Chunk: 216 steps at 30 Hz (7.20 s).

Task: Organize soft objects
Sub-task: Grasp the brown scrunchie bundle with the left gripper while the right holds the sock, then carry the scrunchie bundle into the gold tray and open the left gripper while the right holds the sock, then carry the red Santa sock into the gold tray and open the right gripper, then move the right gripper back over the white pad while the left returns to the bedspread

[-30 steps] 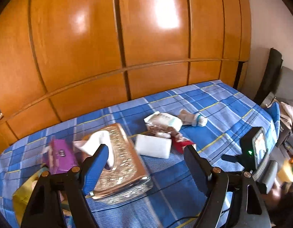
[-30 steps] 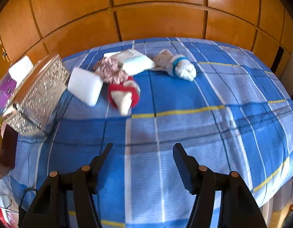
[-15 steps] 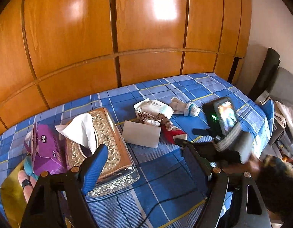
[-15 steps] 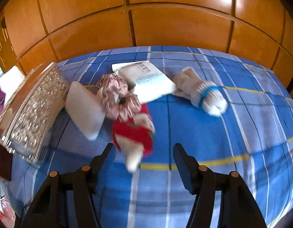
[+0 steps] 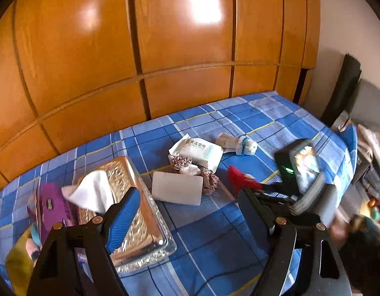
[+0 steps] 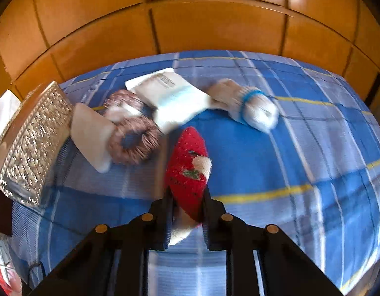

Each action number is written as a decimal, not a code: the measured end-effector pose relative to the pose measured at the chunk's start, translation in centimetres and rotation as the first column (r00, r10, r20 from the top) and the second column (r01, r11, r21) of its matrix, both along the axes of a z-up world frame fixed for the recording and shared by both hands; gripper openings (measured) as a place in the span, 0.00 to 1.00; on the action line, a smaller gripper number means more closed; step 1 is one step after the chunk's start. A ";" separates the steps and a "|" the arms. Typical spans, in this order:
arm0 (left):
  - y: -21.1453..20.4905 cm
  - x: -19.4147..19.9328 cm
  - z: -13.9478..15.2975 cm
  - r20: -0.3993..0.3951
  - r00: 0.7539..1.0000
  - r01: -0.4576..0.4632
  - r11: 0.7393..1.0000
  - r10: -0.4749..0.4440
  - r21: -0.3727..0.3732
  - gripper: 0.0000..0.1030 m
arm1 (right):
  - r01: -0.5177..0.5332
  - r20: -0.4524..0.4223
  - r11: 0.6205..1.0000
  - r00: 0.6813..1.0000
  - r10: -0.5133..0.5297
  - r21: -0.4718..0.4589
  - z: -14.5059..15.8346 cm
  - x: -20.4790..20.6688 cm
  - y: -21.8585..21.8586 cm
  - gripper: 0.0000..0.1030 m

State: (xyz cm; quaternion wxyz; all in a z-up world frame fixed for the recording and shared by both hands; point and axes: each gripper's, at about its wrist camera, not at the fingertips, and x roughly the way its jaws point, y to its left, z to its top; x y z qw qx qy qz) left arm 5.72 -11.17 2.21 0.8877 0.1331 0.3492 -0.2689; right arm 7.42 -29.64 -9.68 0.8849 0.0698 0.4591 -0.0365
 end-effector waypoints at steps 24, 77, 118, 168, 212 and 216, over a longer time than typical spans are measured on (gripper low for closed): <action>-7.4 17.9 -6.7 -0.430 0.884 -0.151 0.983 0.183 0.107 0.65 | 0.077 -0.004 0.993 0.997 -0.077 0.088 -0.6 -3.9 -2.9 0.21; 11.4 23.5 2.3 -0.264 0.834 -0.495 0.868 0.485 0.033 0.36 | 0.071 0.017 0.991 0.997 -0.073 0.111 -1.5 -4.3 -2.8 0.30; 36.7 1.1 -11.0 -0.311 0.599 -0.786 0.617 0.738 -0.048 0.68 | 0.054 -0.034 0.999 0.998 -0.053 0.007 -1.0 -3.0 -1.4 0.22; 35.3 -7.7 -6.5 -0.114 0.558 -0.830 0.550 0.822 -0.096 0.78 | -0.797 0.041 0.601 0.599 0.799 -0.059 6.6 1.6 39.0 0.24; 29.6 -7.4 -6.4 -0.045 0.673 -0.739 0.671 0.738 -0.053 0.80 | -0.516 0.174 0.849 0.852 0.494 0.112 8.7 -3.1 17.9 0.40; 28.5 -7.2 -6.3 -0.050 0.693 -0.721 0.691 0.719 -0.052 0.80 | -0.355 0.113 0.929 0.932 0.343 0.109 6.8 -2.4 10.9 0.40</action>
